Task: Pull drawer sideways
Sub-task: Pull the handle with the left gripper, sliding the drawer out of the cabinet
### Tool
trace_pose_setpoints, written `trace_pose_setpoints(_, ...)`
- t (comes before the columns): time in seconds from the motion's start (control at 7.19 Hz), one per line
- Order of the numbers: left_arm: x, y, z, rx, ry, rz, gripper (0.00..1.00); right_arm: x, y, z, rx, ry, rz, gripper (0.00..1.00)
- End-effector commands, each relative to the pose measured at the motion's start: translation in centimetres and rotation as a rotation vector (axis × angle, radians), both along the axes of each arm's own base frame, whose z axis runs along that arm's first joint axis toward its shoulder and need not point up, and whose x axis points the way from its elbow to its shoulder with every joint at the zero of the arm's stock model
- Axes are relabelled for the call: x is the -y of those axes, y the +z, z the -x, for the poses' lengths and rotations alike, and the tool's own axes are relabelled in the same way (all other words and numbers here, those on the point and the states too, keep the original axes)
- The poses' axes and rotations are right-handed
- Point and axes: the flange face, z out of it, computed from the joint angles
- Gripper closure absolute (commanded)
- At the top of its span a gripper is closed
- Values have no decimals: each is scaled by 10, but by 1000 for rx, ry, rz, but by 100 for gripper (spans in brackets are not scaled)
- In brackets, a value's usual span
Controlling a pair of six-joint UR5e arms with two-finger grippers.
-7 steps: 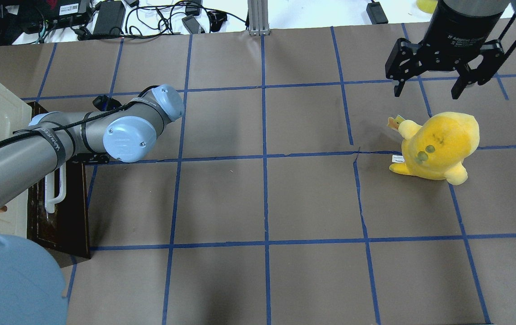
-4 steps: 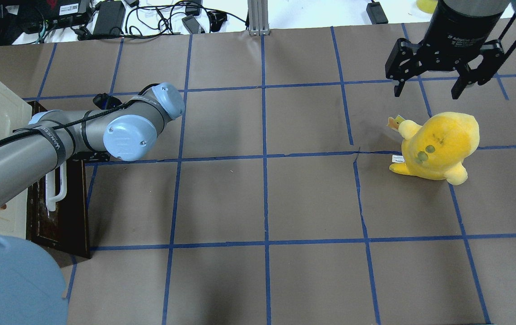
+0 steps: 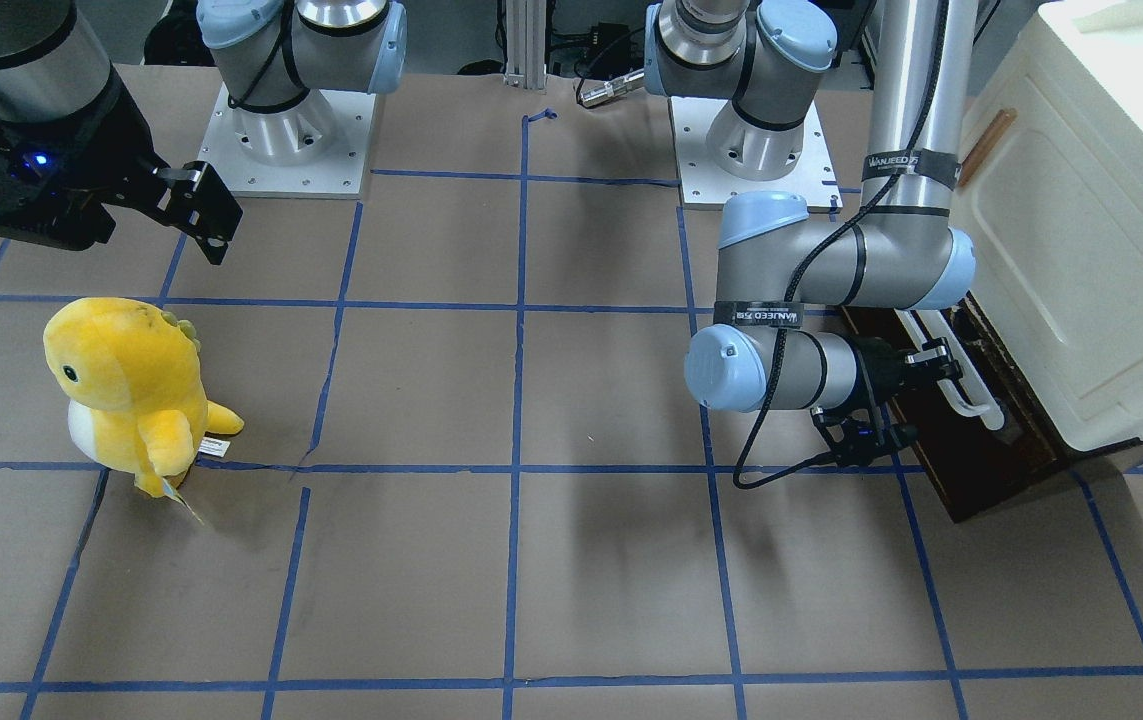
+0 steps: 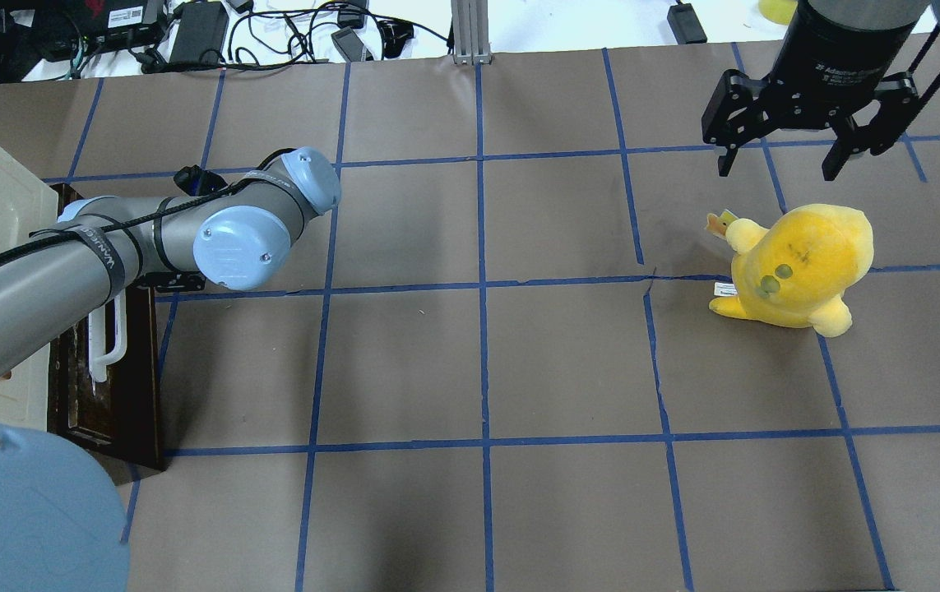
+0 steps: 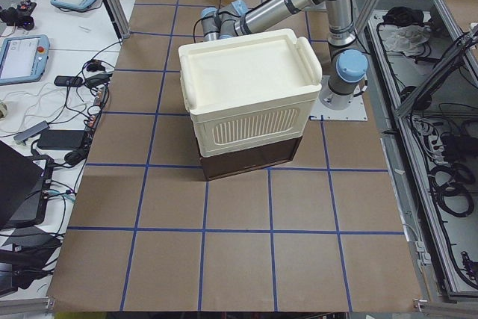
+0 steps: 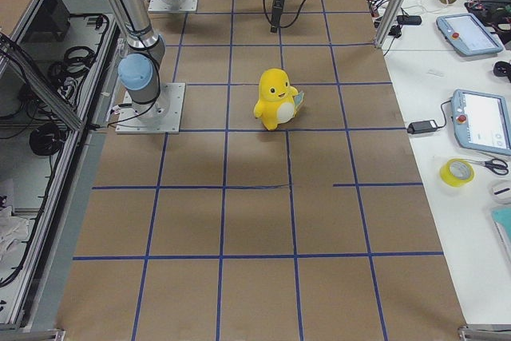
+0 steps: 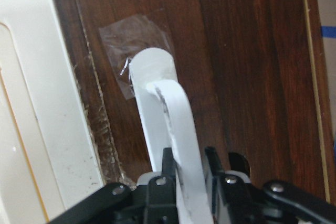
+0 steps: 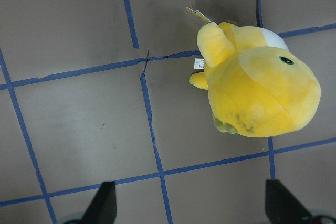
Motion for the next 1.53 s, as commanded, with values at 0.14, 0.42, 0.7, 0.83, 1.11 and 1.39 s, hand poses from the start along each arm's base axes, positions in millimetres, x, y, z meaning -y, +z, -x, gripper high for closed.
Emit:
trace_pose_setpoints(0.14, 2, 3, 12, -27, -3, 16, 87, 0, 0, 0, 0, 0, 0, 0)
trace_pose_setpoints(0.42, 3, 3, 14, -33, -2, 19, 87, 0, 0, 0, 0, 0, 0, 0)
trace_pose_setpoints(0.7, 6, 9, 32, -35, -35, 37, 87, 0, 0, 0, 0, 0, 0, 0)
trace_pose_setpoints(0.83, 8, 10, 36, -55, -28, 44, 87, 0, 0, 0, 0, 0, 0, 0)
trace_pose_setpoints(1.11, 9, 12, 39, -60, -30, 53, 87, 0, 0, 0, 0, 0, 0, 0)
trace_pose_setpoints(1.39, 13, 13, 49, -89, -34, 99, 87, 0, 0, 0, 0, 0, 0, 0)
